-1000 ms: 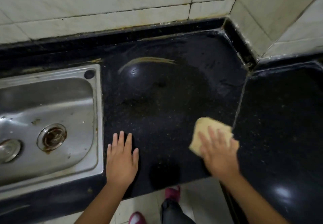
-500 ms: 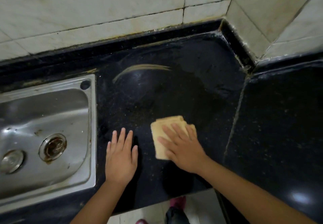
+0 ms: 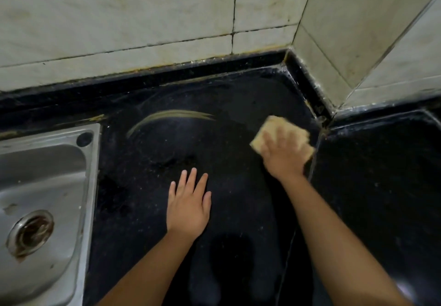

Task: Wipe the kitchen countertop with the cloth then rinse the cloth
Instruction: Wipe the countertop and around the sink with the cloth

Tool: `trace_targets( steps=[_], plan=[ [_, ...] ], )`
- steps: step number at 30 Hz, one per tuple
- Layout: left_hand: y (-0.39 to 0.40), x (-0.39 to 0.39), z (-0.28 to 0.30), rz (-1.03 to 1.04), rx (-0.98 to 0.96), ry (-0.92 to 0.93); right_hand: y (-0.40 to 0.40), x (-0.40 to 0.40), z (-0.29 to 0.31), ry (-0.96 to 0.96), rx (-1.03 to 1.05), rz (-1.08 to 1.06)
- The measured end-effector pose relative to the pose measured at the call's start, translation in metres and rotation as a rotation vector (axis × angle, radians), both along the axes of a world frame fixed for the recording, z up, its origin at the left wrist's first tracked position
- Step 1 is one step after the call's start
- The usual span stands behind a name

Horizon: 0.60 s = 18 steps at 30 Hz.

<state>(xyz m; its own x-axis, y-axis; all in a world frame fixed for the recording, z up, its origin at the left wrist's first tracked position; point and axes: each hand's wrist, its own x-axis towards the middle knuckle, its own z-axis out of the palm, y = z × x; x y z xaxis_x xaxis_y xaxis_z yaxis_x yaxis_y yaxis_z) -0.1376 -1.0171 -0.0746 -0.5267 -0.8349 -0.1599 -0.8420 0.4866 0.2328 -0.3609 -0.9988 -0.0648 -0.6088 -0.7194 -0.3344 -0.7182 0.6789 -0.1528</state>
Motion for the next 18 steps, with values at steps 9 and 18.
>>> trace_targets(
  steps=[9,18],
  plan=[
    [-0.001,-0.004,-0.006,0.009,0.028,0.04,0.107,0.01,-0.006,-0.039,0.075,0.252],
    [0.0,-0.006,-0.012,0.031,-0.04,0.062,-0.045,-0.04,0.001,0.018,0.046,-0.014]
  ],
)
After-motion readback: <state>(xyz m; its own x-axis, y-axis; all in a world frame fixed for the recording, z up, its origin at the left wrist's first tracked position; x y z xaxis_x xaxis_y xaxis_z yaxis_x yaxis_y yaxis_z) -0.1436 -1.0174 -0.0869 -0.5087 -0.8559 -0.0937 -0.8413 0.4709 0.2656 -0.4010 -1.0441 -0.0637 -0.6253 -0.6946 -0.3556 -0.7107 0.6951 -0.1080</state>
